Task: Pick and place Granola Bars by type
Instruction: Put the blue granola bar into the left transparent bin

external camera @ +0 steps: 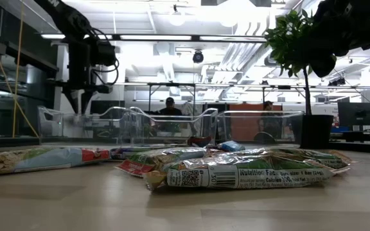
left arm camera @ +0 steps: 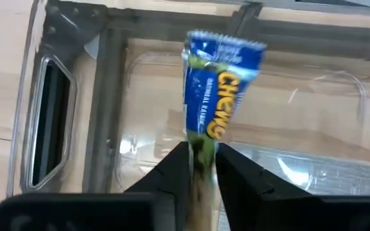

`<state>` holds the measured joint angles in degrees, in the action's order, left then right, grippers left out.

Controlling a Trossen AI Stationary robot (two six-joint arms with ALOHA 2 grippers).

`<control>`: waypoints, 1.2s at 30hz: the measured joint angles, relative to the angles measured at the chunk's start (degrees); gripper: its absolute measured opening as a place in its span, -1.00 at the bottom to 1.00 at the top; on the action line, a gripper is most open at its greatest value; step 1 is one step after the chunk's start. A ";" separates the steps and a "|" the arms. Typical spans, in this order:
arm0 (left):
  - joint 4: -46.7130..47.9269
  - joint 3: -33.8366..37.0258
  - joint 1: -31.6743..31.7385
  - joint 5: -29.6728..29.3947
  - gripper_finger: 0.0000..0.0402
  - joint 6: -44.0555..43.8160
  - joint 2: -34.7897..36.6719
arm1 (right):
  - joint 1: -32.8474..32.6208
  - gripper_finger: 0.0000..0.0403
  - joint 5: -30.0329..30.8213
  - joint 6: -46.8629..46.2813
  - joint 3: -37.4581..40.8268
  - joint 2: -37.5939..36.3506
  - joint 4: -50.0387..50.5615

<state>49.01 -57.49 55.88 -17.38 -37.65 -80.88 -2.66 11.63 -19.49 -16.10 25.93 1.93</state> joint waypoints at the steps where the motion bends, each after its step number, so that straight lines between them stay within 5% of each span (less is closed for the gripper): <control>1: -0.04 0.00 0.00 0.24 -0.55 0.00 0.00 | 0.00 -0.39 0.01 0.00 0.00 0.01 0.01; 7: -5.61 0.02 0.00 6.20 -0.34 8.07 0.05 | 0.00 -0.39 0.01 0.00 0.00 -0.01 0.18; 13: -14.33 -1.84 -3.81 33.38 -0.28 29.28 2.27 | 0.00 -0.39 -0.01 -0.03 0.00 -0.02 1.66; 16: -10.52 -2.67 -9.72 40.07 -0.29 39.25 3.27 | 0.00 -0.39 0.01 -0.19 0.00 0.01 2.07; 19: -3.31 -2.55 -18.75 38.76 -0.30 46.95 3.48 | -0.02 -0.39 0.28 -0.15 0.00 -0.01 2.04; 22: -0.93 -0.88 -29.86 31.04 -0.30 51.15 3.48 | -0.02 -0.39 1.31 -0.11 0.00 -0.02 2.04; 30: -17.50 4.37 -54.38 21.10 -0.30 51.80 3.45 | -0.02 -0.39 1.73 -0.13 0.00 -0.01 2.10; 36: -24.96 5.68 -64.44 17.98 -0.30 49.96 0.58 | -0.02 -0.39 1.47 -0.20 0.00 -0.02 2.13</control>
<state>24.05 -51.81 -8.56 0.60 12.31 -80.30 -2.68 13.11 -19.68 -16.10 25.91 4.05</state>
